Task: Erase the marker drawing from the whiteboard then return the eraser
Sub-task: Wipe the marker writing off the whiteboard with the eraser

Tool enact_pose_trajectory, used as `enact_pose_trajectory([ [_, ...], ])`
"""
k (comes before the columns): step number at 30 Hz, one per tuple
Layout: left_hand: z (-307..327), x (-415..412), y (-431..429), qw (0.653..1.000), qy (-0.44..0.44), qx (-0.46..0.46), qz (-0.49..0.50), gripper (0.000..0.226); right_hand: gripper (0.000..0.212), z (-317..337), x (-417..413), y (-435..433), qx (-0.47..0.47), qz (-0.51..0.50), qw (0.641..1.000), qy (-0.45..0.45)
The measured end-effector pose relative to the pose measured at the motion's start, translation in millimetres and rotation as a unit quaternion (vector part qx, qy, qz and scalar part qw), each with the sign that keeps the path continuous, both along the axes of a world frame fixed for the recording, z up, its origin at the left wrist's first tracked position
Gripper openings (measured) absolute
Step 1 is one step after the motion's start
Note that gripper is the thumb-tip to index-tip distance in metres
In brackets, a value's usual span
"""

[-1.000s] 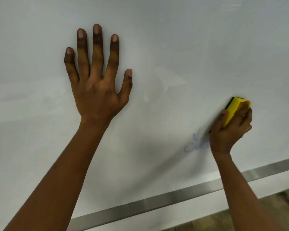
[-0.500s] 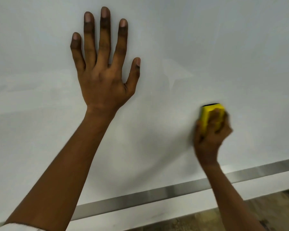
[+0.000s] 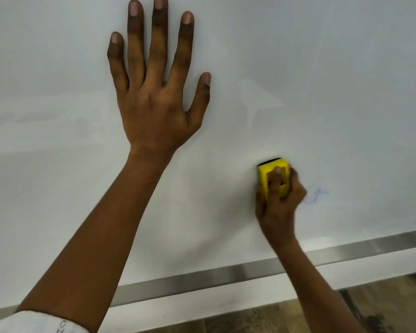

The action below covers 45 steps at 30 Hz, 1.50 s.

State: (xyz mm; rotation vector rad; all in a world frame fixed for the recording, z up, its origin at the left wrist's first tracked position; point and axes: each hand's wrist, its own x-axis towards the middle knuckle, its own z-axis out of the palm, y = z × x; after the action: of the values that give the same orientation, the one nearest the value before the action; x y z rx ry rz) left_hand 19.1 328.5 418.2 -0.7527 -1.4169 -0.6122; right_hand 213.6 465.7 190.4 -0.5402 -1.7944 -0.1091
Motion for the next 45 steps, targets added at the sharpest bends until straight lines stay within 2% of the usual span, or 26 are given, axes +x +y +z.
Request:
enact_pose_trajectory([
  [2,-0.1,0.9,-0.2,1.000,0.000,-0.003,-0.001,0.061,0.065,5.0,22.4,35.9,-0.061,-0.070,0.994,0.066],
  [4,0.1,3.0,1.1,1.000,-0.001,-0.002,0.004,0.061,0.063,15.8,44.3,69.6,-0.145,-0.118,0.971,0.149],
  [7,-0.7,4.3,3.2,1.000,-0.002,0.000,0.012,0.061,0.061,26.3,53.0,83.2,-0.199,-0.122,0.951,0.201],
  [10,-2.0,3.2,3.2,1.000,0.002,0.004,0.021,0.063,0.064,10.4,30.4,47.7,-0.164,-0.091,0.972,0.144],
  [13,-1.5,1.1,3.5,1.000,0.011,0.008,0.017,0.063,0.067,-21.3,-2.3,-9.4,-0.092,0.009,0.996,0.012],
  [15,-1.8,-0.5,2.8,1.000,0.012,0.007,0.010,0.064,0.059,-36.4,-10.1,-21.5,-0.045,0.037,0.997,-0.048],
  [17,-1.9,-2.1,1.4,1.000,0.012,0.003,0.005,0.065,0.047,-31.6,-4.3,-10.7,-0.113,0.052,0.992,0.000],
  [19,-1.7,-2.5,0.0,1.000,0.012,-0.002,0.004,0.066,0.043,-20.0,11.0,10.8,-0.173,0.010,0.983,0.056],
  [20,-1.3,-1.8,-0.3,1.000,0.012,-0.004,0.004,0.066,0.047,-16.6,21.8,23.8,-0.161,-0.018,0.984,0.078],
  [23,-1.1,0.4,0.9,1.000,0.013,-0.008,0.007,0.065,0.066,-10.3,48.9,60.1,-0.111,-0.087,0.989,0.053],
  [29,-1.2,-0.4,-0.4,1.000,0.007,-0.018,0.003,0.066,0.061,-6.3,51.1,58.1,-0.133,-0.079,0.986,0.066],
  [32,-6.2,0.3,-6.5,0.998,-0.014,-0.027,-0.050,0.068,0.062,-3.8,50.3,56.8,-0.125,-0.092,0.986,0.056],
  [38,-87.3,14.1,-50.5,0.986,-0.106,-0.061,-0.111,0.078,0.063,-4.8,52.0,58.7,-0.129,-0.102,0.985,0.052],
  [42,-140.5,10.0,-65.2,0.973,-0.181,-0.052,-0.131,0.071,0.063,-4.8,52.1,58.3,-0.142,-0.094,0.984,0.058],
  [45,-162.4,-0.3,-62.7,0.970,-0.197,-0.069,-0.123,0.067,0.064,-5.7,52.6,57.0,-0.178,-0.073,0.979,0.069],
])
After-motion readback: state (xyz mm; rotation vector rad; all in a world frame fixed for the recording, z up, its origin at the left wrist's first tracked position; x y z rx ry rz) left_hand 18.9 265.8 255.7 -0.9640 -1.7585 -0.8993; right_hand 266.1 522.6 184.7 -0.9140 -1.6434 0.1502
